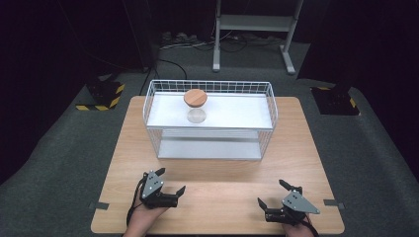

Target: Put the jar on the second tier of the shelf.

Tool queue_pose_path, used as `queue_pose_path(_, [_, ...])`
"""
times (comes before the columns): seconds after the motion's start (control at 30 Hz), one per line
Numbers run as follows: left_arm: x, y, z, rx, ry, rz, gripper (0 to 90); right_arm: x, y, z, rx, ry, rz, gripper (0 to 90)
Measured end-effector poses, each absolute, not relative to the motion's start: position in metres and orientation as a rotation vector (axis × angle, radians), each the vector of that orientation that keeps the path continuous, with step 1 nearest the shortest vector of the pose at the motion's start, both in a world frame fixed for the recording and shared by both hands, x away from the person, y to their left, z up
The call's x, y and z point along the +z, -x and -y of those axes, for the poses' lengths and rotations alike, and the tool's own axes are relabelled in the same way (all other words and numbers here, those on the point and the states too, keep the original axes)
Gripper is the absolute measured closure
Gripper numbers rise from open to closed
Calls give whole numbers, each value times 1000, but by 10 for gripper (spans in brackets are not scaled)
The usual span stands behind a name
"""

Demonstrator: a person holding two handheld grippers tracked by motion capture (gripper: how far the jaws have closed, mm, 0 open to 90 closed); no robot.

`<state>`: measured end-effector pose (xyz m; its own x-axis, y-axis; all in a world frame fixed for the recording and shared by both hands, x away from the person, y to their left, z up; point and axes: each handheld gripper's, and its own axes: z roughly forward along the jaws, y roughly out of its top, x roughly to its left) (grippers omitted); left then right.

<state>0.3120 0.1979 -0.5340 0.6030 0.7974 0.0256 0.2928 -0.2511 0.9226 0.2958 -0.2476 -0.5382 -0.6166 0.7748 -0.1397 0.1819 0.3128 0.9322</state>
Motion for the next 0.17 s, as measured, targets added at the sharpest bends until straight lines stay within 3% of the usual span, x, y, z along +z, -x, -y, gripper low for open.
queue_pose_path(0.17, [-533, -306, -198, 643, -1811, -861, 4, -538, -296, 247, 1303, -841, -1999, 0])
